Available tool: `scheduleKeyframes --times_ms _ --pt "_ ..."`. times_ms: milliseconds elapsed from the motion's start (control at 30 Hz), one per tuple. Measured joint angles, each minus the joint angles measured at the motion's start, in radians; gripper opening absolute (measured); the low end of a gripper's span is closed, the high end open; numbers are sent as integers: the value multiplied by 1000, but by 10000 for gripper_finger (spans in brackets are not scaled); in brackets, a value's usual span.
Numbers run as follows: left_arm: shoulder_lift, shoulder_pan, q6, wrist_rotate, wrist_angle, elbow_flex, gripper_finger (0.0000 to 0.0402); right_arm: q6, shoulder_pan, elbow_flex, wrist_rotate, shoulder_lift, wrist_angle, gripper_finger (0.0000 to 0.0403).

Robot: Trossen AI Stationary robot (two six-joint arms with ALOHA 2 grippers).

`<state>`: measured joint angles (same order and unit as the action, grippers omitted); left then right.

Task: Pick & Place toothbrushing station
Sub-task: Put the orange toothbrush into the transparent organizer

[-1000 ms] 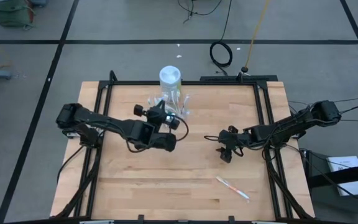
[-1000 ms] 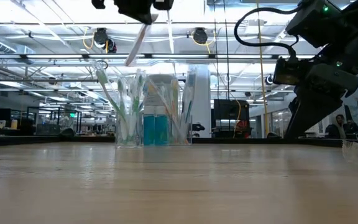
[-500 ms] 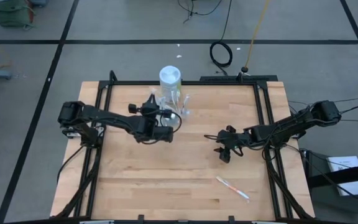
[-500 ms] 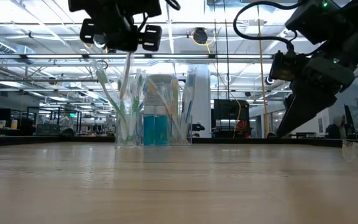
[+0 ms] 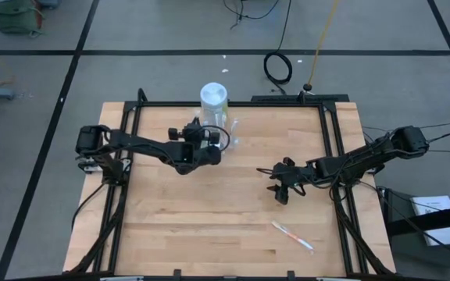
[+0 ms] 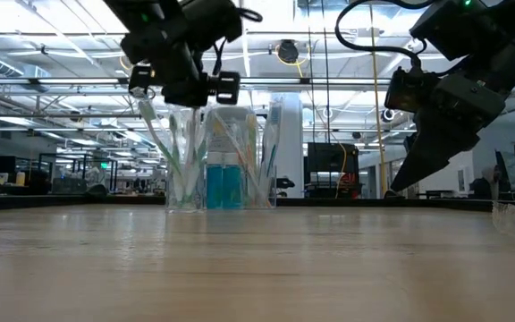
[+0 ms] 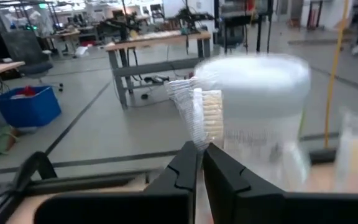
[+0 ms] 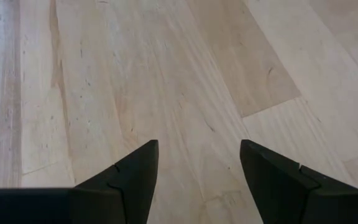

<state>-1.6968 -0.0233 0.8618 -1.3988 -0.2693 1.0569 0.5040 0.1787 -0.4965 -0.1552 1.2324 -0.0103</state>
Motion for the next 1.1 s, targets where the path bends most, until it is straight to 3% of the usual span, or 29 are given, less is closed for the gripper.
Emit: scheduleKeyframes --times_ms 300,467,733,1100 --pt "-2 31 36 75 24 -74 17 -45 0 0 0 0 10 222" --pt "-2 64 -46 117 41 -76 12 -45 0 0 0 0 14 222" --pt "0 54 -161 348 41 -75 21 -49 0 0 0 0 14 222" --pt "0 33 -259 428 38 -75 36 -49 0 0 0 0 14 222"
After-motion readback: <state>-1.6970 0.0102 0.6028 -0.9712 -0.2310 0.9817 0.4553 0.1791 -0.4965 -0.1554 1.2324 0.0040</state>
